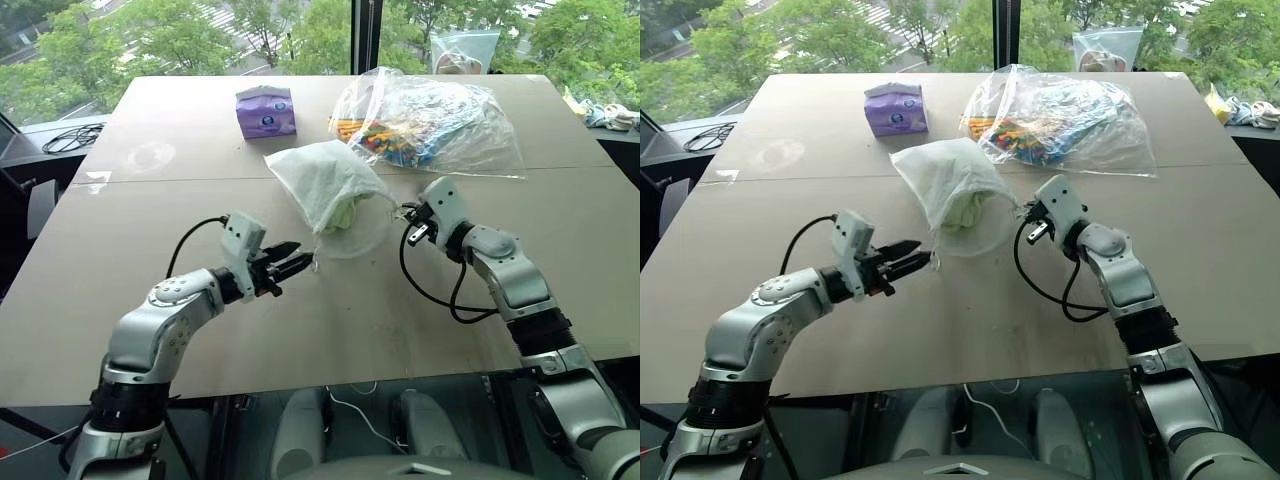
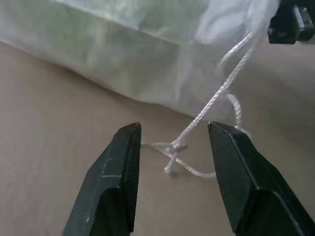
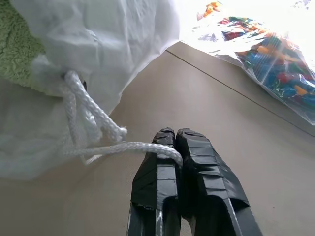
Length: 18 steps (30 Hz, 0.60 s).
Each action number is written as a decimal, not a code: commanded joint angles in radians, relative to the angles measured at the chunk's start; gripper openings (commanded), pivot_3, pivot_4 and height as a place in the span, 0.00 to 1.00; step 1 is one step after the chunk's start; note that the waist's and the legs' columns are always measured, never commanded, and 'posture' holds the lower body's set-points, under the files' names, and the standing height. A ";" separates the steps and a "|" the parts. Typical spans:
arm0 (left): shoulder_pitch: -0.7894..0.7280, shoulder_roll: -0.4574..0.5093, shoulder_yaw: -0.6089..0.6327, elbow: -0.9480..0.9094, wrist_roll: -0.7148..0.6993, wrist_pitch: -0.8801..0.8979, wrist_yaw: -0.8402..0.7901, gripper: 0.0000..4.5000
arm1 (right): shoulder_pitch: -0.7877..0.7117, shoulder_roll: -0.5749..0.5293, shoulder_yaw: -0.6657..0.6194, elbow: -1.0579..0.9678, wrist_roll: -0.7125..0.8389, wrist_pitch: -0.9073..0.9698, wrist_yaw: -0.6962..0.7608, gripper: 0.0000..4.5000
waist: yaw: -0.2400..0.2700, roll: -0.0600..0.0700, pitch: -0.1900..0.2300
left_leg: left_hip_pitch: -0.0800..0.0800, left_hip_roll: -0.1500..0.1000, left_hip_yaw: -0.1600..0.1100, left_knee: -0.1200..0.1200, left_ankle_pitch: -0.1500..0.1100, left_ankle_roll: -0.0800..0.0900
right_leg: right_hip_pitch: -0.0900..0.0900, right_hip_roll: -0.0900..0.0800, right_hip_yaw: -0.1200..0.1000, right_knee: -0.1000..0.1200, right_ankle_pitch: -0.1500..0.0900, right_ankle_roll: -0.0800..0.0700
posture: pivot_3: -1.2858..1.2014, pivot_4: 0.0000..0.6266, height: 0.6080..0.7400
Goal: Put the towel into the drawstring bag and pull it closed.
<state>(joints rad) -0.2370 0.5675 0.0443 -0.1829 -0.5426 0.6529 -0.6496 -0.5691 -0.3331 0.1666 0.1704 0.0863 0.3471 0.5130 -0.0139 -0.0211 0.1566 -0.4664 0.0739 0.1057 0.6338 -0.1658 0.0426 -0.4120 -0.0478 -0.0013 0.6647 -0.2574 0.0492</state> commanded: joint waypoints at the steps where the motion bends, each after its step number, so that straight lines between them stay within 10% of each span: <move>1: -0.060 -0.029 -0.022 0.057 0.054 -0.076 -0.007 0.48 | -0.013 -0.007 -0.035 -0.033 0.000 -0.007 -0.005 0.00 | 0.000 0.000 0.000 | 0.000 0.000 0.000 0.000 0.000 0.000 | 0.000 0.000 0.000 0.000 0.000 0.000 | 0.52 0.24 1.00; 11: -0.085 -0.043 -0.085 0.155 0.159 -0.184 -0.091 0.48 | -0.005 -0.006 -0.052 -0.039 -0.006 -0.005 -0.019 0.00 | -0.001 0.000 0.000 | 0.000 0.000 0.003 0.000 0.000 0.000 | 0.000 0.000 0.000 0.000 0.000 0.000 | 0.52 0.24 1.00; 16: -0.085 -0.069 -0.064 0.169 0.177 -0.228 -0.077 0.04 | 0.001 -0.003 -0.050 -0.038 -0.007 -0.009 -0.022 0.00 | 0.000 0.000 0.000 | 0.000 0.000 0.003 0.000 0.000 0.000 | 0.000 0.000 0.000 0.000 0.000 0.000 | 0.52 0.24 1.00; 18: -0.088 -0.092 -0.046 0.177 0.184 -0.256 -0.049 0.02 | 0.000 -0.001 -0.049 -0.035 -0.007 -0.012 -0.022 0.00 | 0.000 0.000 0.000 | 0.000 0.000 0.003 0.000 0.000 0.000 | 0.000 0.000 0.001 0.000 0.000 0.000 | 0.52 0.24 1.00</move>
<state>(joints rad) -0.3179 0.4873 -0.0336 0.0031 -0.3660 0.4390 -0.7187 -0.5658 -0.3337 0.1410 0.1697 0.0807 0.3473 0.4954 -0.0139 -0.0211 0.1566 -0.4664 0.0739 0.1081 0.6339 -0.1658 0.0430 -0.4119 -0.0482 -0.0008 0.6647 -0.2572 0.0496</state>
